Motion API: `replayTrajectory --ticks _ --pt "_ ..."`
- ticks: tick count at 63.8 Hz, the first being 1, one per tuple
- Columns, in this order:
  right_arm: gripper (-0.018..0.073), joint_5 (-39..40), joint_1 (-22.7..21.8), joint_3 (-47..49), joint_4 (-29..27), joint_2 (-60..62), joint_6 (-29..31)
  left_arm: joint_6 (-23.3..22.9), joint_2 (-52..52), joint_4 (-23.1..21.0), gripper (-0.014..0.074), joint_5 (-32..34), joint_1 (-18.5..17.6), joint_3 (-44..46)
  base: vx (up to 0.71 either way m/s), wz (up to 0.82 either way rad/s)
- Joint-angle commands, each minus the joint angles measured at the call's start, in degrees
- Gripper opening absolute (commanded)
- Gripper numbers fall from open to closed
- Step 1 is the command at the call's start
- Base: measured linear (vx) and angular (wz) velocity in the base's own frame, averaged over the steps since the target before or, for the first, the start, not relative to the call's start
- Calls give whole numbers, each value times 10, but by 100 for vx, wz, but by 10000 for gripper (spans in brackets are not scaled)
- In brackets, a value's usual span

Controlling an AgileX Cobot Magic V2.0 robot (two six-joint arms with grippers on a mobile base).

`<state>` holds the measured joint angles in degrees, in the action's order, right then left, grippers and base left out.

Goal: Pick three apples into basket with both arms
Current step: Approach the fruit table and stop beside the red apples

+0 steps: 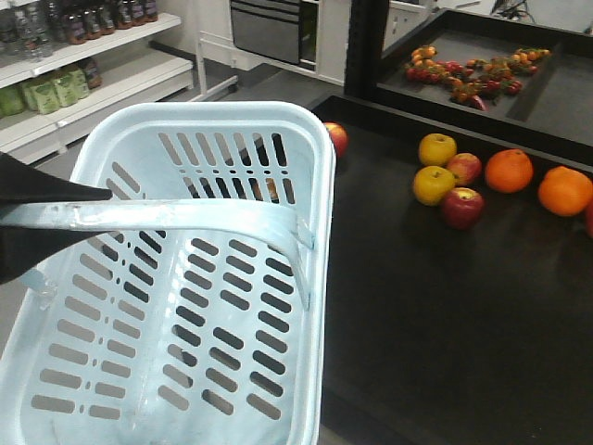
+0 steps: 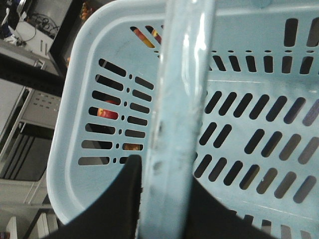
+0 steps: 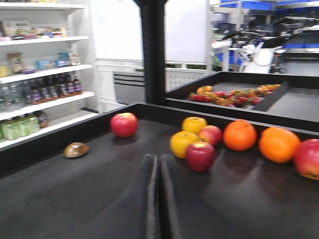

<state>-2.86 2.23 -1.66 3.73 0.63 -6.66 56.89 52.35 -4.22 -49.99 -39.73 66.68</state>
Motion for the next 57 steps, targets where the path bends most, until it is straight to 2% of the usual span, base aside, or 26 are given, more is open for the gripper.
replayTrajectory --ticks 1,57 --pt "-9 45 -4 -8 4 6 -1 -7 -8 -9 -6 54 -3 19 10 -49" --pt "-9 44 -4 -8 4 6 -1 -7 -8 -9 -6 54 -3 19 7 -49"
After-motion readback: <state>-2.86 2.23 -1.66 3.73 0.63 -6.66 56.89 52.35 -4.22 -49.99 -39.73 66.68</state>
